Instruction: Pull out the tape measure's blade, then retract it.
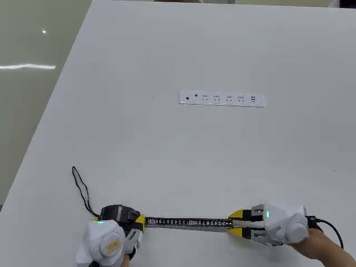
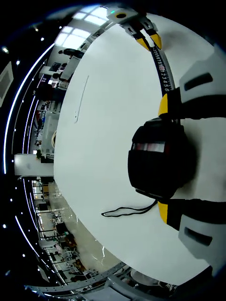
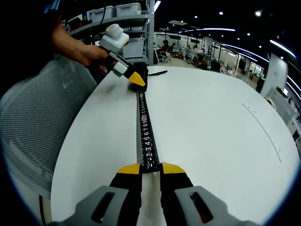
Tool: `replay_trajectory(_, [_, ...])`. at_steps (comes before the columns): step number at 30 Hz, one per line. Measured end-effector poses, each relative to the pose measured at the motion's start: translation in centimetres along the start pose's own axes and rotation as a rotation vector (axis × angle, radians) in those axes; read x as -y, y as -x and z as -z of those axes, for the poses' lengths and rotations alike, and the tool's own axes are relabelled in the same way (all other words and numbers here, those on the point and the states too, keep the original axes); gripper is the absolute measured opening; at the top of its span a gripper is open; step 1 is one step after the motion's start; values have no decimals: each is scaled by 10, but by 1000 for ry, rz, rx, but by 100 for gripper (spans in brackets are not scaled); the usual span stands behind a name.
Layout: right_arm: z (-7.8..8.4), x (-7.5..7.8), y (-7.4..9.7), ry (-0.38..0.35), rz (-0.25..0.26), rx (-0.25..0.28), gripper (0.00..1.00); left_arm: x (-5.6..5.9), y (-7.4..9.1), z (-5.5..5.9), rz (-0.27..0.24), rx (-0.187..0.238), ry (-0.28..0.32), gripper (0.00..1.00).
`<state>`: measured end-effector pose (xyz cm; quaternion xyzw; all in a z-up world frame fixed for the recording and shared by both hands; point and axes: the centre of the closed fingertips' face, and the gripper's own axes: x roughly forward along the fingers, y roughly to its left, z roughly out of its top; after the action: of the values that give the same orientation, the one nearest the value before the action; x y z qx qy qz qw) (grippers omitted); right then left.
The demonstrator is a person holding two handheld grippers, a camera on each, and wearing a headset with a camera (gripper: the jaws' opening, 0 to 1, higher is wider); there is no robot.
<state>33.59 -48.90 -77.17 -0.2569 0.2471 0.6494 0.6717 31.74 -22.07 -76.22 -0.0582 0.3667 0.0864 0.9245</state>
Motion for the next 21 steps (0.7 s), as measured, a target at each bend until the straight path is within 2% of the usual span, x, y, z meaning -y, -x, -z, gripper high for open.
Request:
replay_trajectory(1, [0, 0, 0, -1, -1, -1, 13, 0, 1, 1, 1, -11, 22, 66])
replay_trajectory(7, [-1, -1, 1, 0, 3, -2, 13, 0, 5, -5, 0, 4, 127, 64])
replay_trajectory(9, [-1, -1, 0, 3, 2, -5, 13, -1, 5, -7, -1, 2, 126, 65])
replay_trajectory(14, [-1, -1, 1, 2, 2, -4, 13, 1, 1, -4, -2, -16, 138, 66])
replay_trajectory(21, [-2, -3, 2, -7, -3, 0, 13, 1, 0, -3, -17, -15, 134, 65])
